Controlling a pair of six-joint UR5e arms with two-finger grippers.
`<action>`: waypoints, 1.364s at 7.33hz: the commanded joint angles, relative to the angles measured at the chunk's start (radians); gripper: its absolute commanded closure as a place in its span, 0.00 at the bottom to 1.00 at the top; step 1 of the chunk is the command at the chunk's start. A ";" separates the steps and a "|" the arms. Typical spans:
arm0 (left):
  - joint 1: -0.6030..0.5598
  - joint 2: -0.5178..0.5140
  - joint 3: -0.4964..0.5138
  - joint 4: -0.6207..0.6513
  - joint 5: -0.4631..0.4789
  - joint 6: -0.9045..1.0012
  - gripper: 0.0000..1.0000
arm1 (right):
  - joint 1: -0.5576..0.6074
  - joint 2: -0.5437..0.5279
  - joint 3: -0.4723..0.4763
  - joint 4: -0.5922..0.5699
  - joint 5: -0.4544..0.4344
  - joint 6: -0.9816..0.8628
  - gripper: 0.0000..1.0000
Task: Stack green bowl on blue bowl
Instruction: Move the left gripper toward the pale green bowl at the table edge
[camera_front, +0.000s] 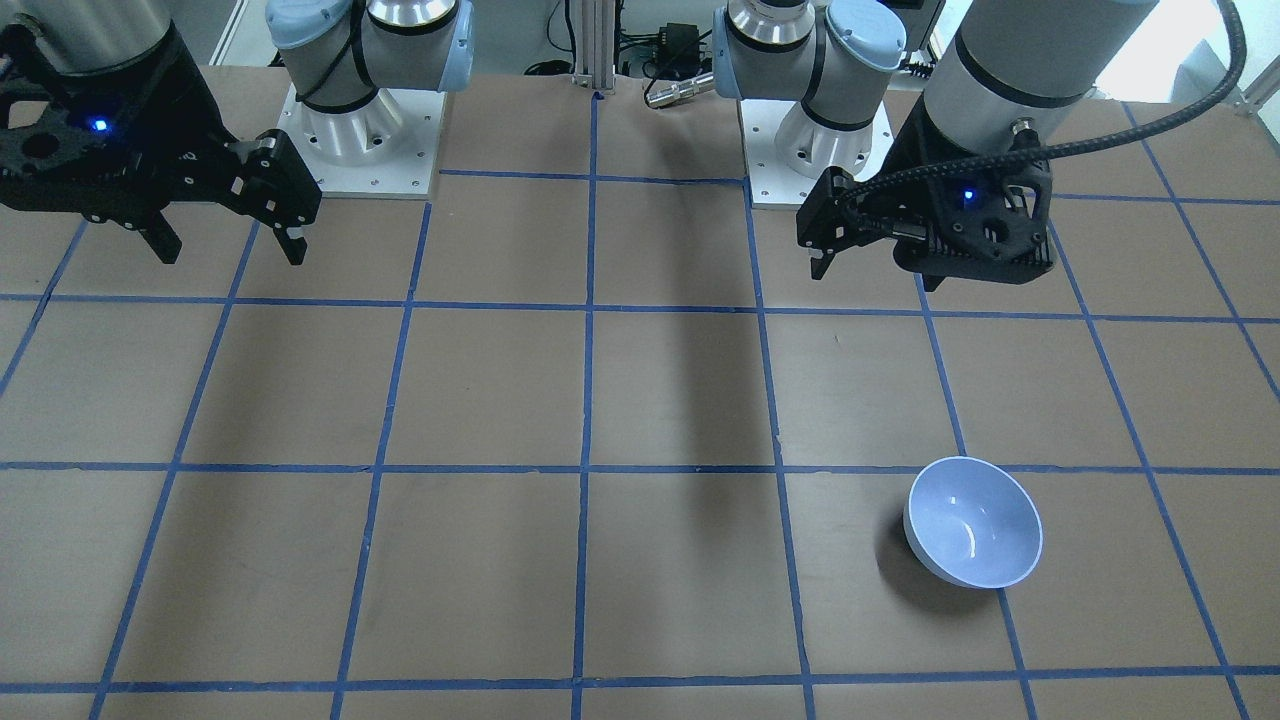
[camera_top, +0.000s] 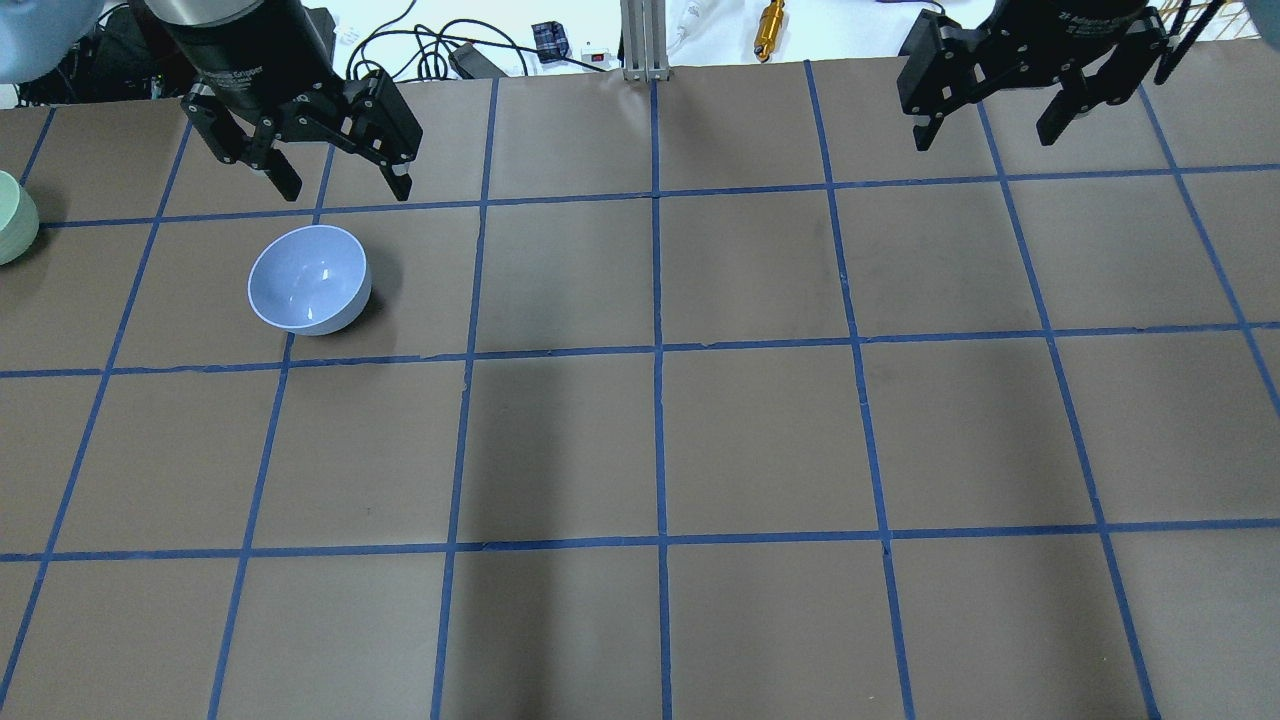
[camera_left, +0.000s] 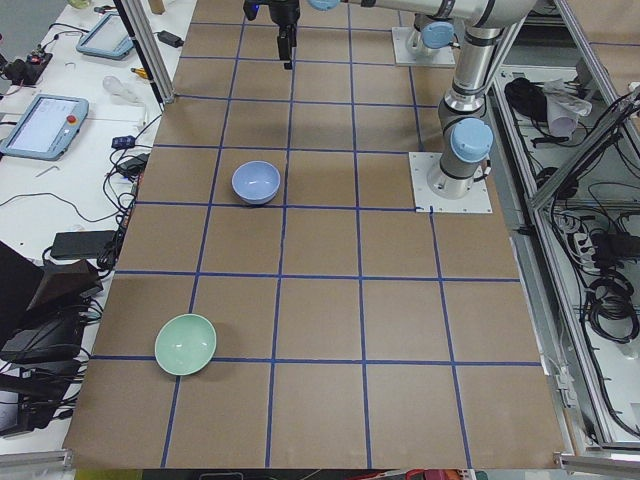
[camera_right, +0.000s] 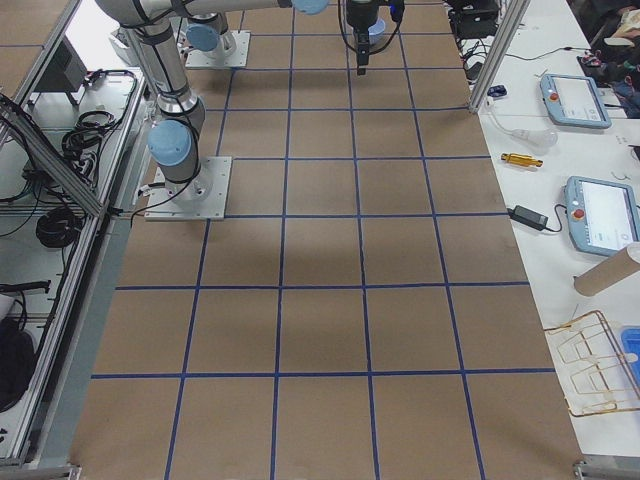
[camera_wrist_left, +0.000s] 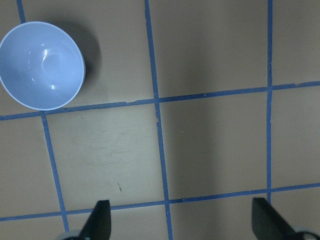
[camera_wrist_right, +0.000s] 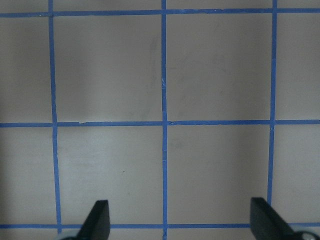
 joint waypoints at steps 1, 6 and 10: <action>0.001 0.000 -0.002 0.002 -0.001 0.007 0.00 | 0.000 0.001 0.000 0.000 0.001 -0.002 0.00; 0.258 -0.009 0.001 -0.004 0.005 0.423 0.00 | 0.000 0.001 0.000 0.000 -0.001 -0.002 0.00; 0.585 -0.165 0.002 0.184 0.048 1.099 0.00 | 0.000 -0.001 0.000 0.000 -0.001 -0.002 0.00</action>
